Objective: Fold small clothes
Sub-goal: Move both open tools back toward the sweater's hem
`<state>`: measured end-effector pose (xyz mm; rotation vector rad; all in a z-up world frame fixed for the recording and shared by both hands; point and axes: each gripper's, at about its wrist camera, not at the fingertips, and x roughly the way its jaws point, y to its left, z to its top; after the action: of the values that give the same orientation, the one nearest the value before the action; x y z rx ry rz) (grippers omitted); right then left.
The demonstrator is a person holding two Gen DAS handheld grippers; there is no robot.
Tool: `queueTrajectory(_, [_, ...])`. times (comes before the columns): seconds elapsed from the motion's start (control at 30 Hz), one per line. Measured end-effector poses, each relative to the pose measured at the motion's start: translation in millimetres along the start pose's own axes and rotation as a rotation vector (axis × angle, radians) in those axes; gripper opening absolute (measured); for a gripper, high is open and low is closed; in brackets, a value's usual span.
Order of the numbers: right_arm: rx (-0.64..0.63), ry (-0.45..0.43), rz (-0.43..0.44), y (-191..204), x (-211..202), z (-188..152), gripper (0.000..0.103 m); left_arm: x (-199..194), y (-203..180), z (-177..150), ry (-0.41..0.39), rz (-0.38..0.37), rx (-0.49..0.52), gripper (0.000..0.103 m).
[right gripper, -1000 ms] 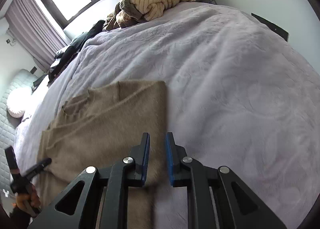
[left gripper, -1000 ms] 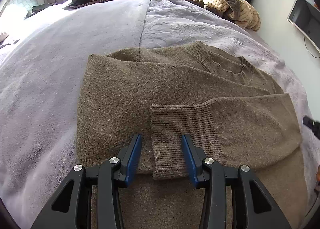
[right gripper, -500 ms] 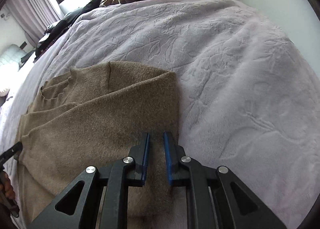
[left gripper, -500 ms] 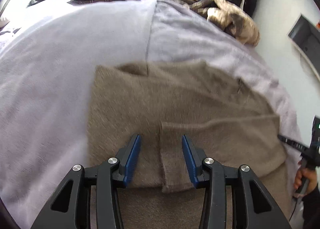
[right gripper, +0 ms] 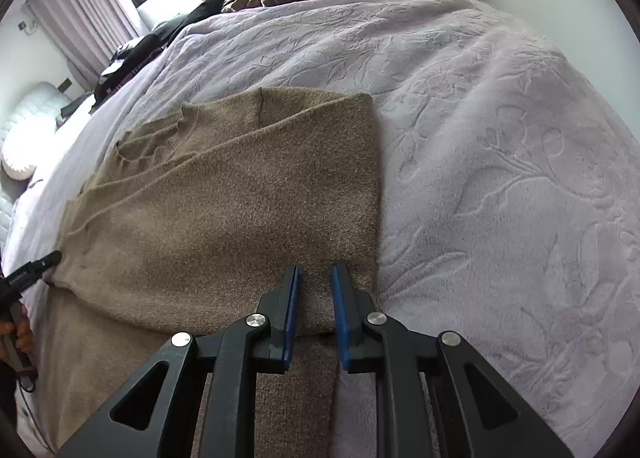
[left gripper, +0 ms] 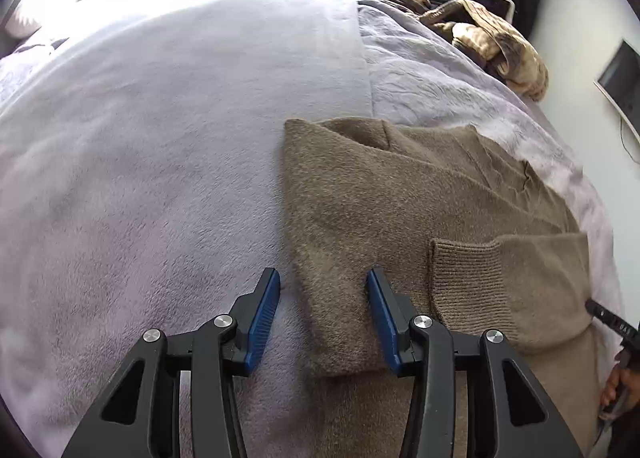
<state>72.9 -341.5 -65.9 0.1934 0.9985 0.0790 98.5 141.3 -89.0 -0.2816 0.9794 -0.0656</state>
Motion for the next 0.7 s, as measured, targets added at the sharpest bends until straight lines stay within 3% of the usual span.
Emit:
queueTrajectory(0.23, [0.020,-0.026,0.009,0.4,-27.0,-12.0,0.022,-21.5,-7.7,-12.4,-0.030,0.093,0.042,0.048])
queueTrajectory(0.4, [0.060,-0.030,0.035,-1.3,-41.0,-20.3,0.022,-33.4,-8.7,-20.3,-0.027,0.104,0.039,0.048])
queueTrajectory(0.57, [0.085,-0.028,0.064,3.0,-50.8,-28.9,0.035,-48.1,-12.9,-29.9,-0.032,0.109,0.050,0.048])
queueTrajectory(0.7, [0.090,-0.017,0.081,8.8,-55.7,-37.8,0.037,-57.0,-19.4,-41.5,-0.028,0.122,0.072,0.048])
